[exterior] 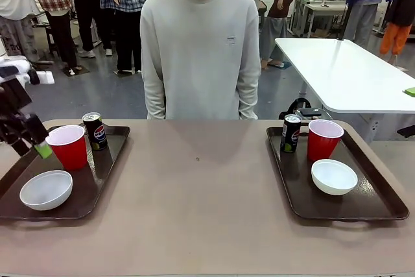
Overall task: Prepare tableware on both trays.
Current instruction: Pick up a Picnic Bowl from the table and place it on a Handle tray.
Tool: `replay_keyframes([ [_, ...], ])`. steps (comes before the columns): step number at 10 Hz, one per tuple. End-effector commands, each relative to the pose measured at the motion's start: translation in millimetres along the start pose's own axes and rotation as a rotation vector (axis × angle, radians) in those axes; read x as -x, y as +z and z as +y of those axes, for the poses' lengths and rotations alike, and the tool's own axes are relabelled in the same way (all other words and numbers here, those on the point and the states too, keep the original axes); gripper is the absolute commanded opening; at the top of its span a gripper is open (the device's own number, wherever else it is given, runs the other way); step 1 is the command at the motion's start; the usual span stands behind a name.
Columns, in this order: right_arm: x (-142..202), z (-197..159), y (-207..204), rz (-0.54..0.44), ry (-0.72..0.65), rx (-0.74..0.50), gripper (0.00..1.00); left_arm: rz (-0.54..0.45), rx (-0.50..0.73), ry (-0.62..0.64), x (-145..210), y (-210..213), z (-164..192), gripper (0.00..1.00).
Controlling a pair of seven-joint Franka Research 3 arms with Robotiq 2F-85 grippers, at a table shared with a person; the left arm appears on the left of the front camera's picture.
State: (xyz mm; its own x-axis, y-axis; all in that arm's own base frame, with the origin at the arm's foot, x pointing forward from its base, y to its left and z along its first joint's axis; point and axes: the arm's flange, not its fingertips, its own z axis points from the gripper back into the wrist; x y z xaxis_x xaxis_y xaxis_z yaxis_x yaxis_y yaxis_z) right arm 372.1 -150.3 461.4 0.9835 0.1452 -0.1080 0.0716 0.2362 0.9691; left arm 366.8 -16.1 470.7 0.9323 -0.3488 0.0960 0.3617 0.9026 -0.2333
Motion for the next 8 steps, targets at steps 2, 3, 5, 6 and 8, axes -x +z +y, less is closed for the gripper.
replay_keyframes([
  [2, 2, 3, -1, 0.002, -0.015, -0.008, 0.99, -0.120, 0.546, -0.010, 9, 63, 10, 1.00],
  [3, 2, 3, -1, 0.002, -0.015, -0.008, 0.99, -0.163, 0.674, 0.098, 11, 75, 29, 1.00],
  [5, 2, 3, -1, 0.002, -0.015, -0.008, 0.99, -0.253, 0.795, 0.289, 15, 92, 72, 1.00],
  [6, 2, 3, -1, 0.002, -0.015, -0.008, 0.99, -0.324, 0.859, 0.340, 24, 101, 91, 1.00],
  [8, 2, 3, -1, 0.002, -0.015, -0.008, 0.99, -0.216, 0.760, 0.320, 33, 119, 123, 1.00],
])
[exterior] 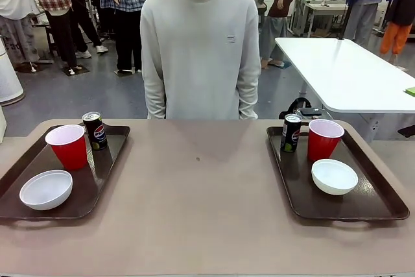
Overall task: Prepare tableware on both trays.
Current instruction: Pick up a Picnic Bowl from the table and place it on a Handle tray.
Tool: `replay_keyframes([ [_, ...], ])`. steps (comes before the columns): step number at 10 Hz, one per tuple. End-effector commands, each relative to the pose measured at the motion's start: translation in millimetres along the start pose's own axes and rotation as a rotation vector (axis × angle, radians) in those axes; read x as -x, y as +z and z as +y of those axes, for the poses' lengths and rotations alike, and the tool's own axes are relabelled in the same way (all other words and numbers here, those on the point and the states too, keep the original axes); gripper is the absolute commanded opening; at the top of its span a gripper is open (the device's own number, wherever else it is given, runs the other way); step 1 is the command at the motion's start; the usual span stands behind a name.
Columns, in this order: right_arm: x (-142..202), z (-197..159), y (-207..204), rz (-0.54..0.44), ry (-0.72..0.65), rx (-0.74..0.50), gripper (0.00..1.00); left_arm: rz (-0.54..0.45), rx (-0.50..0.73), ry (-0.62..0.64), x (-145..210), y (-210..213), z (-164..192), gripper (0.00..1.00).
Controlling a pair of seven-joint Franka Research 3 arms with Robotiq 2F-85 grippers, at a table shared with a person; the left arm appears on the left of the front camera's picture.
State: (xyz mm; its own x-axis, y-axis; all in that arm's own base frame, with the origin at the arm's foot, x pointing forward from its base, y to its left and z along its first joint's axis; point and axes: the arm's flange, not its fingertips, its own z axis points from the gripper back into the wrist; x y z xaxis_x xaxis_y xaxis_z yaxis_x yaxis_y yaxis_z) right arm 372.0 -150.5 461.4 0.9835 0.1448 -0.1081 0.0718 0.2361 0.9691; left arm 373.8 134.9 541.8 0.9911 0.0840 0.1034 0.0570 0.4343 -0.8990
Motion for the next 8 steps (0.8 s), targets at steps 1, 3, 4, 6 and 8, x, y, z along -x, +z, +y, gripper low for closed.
replay_keyframes([
  [1, 1.8, 3.3, -1.0, 0.003, -0.015, -0.008, 0.99, 0.012, 0.011, -0.022, 3.9, -16.0, -6.1, 1.00],
  [3, 1.8, 3.3, -1.0, 0.003, -0.015, -0.008, 0.99, 0.012, 0.011, -0.022, 3.9, -16.0, -6.1, 1.00],
  [4, 1.8, 3.3, -1.0, 0.003, -0.015, -0.008, 0.99, 0.012, 0.011, -0.022, 3.9, -16.0, -6.1, 1.00],
  [6, 1.8, 3.3, -1.0, 0.003, -0.015, -0.008, 0.99, 0.012, 0.011, -0.022, 3.9, -16.0, -6.1, 1.00],
  [8, 1.8, 3.3, -1.0, 0.003, -0.015, -0.008, 0.99, 0.012, 0.011, -0.022, 3.9, -16.0, -6.1, 1.00],
])
